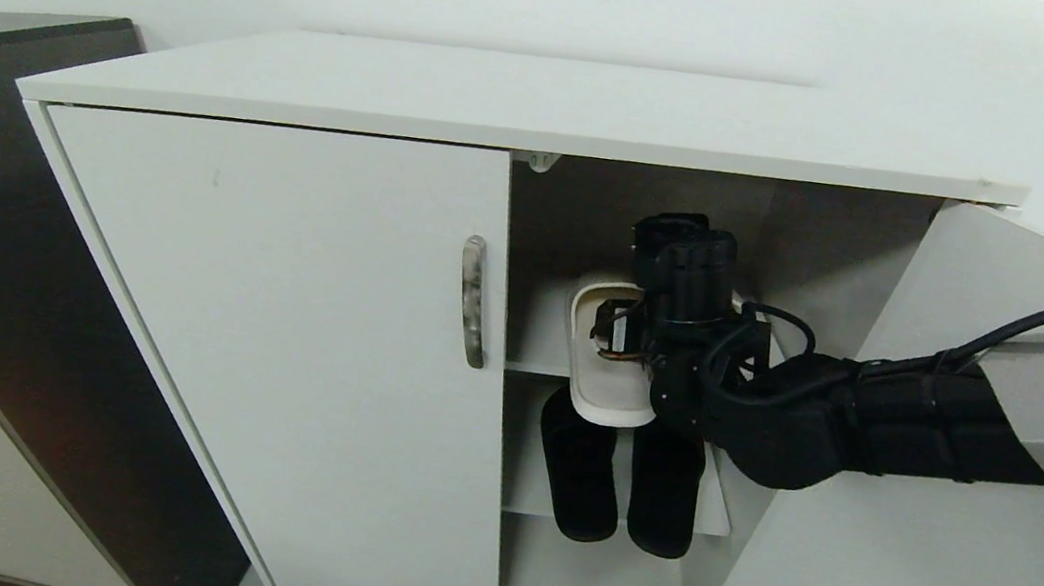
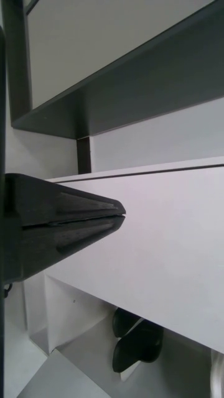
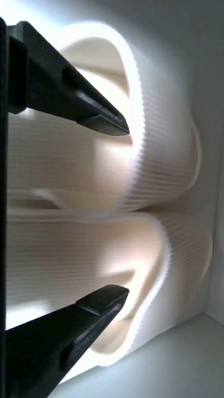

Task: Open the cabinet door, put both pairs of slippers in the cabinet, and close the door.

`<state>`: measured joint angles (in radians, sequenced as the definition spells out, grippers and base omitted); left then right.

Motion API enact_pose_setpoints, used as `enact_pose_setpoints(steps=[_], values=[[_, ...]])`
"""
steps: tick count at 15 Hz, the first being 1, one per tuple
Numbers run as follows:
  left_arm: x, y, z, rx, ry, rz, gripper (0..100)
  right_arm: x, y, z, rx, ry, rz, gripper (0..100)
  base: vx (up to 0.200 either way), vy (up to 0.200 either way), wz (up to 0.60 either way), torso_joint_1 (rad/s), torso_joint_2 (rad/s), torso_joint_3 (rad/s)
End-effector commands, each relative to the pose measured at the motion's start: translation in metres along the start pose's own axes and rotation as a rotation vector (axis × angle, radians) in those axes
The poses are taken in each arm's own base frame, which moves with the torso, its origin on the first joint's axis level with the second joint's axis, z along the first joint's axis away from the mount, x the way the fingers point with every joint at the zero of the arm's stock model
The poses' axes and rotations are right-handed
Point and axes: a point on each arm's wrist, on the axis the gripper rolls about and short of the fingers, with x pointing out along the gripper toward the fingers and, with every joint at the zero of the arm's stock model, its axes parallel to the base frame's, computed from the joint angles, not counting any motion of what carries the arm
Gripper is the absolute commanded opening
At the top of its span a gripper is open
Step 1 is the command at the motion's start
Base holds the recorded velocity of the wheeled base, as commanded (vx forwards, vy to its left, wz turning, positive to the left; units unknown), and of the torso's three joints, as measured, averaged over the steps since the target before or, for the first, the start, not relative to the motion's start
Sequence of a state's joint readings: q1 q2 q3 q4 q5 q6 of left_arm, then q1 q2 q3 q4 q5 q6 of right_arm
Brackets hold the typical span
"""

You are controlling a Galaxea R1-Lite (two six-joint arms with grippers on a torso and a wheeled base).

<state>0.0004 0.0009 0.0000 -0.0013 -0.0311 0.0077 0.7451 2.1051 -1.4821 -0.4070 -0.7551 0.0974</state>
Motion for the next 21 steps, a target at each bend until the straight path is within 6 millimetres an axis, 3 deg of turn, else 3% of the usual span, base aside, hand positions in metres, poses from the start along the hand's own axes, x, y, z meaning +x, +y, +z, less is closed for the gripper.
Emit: enact_pose_setpoints(steps=[1, 8, 10, 11, 21], values=[[0.0, 0.0, 0.0, 0.0, 0.0, -0.002, 0, -0.026, -0.005, 0.009, 0.011, -0.018, 0.033, 100, 0.0, 0.0, 0.0, 0.0, 0.0, 0.0], [0.0, 0.0, 0.0, 0.0, 0.0, 0.0, 0, -0.057, -0.014, -0.002, 0.01, -0.024, 0.073, 100, 0.0, 0.0, 0.0, 0.0, 0.0, 0.0], [0.0, 0.0, 0.0, 0.0, 0.0, 0.0, 0, -0.076, -0.014, -0.015, -0.014, -0.012, 0.112, 100, 0.0, 0.0, 0.0, 0.0, 0.0, 0.0], [0.0, 0.0, 0.0, 0.0, 0.0, 0.0, 0, -0.083, -0.011, -0.018, -0.015, -0.01, 0.139, 0, 0.0, 0.0, 0.0, 0.0, 0.0, 0.0], [0.0, 0.0, 0.0, 0.0, -0.001, 0.0, 0, -0.086, -0.007, -0.033, -0.016, -0.013, 0.15, 0, 0.0, 0.0, 0.0, 0.0, 0.0, 0.0]])
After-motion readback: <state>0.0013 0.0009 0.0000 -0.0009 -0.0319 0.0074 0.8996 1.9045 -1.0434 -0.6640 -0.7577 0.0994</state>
